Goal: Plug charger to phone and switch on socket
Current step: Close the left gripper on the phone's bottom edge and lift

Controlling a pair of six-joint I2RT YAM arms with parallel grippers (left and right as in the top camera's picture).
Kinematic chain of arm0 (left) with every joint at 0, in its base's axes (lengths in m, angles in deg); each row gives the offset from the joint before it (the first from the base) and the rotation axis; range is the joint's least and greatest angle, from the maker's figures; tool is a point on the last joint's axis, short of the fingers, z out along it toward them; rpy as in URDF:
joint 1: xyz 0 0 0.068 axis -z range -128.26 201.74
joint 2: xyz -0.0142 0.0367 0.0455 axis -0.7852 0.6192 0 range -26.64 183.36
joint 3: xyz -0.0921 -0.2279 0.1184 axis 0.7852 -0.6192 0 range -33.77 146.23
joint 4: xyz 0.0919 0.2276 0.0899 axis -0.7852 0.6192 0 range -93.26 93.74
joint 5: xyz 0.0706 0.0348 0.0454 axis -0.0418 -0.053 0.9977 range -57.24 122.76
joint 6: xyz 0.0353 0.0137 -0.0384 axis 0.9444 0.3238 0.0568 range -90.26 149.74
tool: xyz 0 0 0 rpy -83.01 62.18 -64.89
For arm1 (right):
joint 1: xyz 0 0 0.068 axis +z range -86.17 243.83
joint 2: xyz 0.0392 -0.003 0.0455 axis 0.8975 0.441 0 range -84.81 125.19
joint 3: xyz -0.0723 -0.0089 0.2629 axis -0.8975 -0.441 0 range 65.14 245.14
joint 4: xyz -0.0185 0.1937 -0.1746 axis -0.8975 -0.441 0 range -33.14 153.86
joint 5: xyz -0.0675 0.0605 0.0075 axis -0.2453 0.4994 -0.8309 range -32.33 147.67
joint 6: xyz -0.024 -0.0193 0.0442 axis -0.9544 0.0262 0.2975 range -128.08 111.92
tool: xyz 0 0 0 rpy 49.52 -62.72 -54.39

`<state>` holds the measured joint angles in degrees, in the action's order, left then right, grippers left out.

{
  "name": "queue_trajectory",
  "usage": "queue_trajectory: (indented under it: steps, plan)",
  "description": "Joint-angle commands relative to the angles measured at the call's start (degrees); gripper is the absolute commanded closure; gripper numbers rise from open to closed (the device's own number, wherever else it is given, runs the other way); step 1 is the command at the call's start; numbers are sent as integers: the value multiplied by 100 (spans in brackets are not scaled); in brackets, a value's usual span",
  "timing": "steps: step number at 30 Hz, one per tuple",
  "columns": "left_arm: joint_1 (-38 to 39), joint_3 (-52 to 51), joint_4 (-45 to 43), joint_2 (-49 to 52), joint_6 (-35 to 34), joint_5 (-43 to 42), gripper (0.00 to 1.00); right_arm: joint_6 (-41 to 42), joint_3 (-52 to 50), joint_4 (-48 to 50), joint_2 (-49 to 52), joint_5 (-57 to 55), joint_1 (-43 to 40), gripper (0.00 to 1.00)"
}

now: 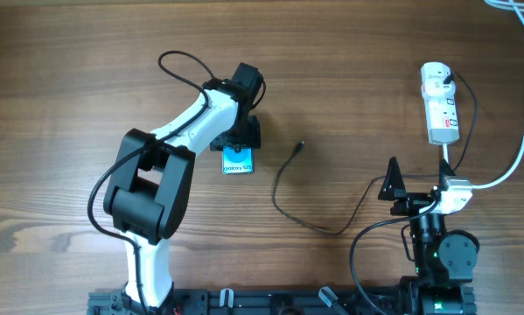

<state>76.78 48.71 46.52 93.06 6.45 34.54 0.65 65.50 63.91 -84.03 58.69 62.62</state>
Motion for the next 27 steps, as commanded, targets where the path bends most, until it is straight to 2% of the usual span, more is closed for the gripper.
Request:
queue_trajectory:
  steps: [1, 19, 24, 27]
  plan:
    - [24, -24, 59, 264, -118, 70, 34, -83, -7, 28, -24, -35, 28, 0]
    - [20, 1423, 1119, 190, -120, 61, 34, -83, -7, 28, -24, -35, 28, 0]
    - [20, 1860, 1353, 188, -125, -518, 34, -85, -7, 28, -24, -35, 28, 0]
    - [-31, 1985, 1340, 188, -435, -1064, 37, -85, -7, 28, -24, -35, 28, 0]
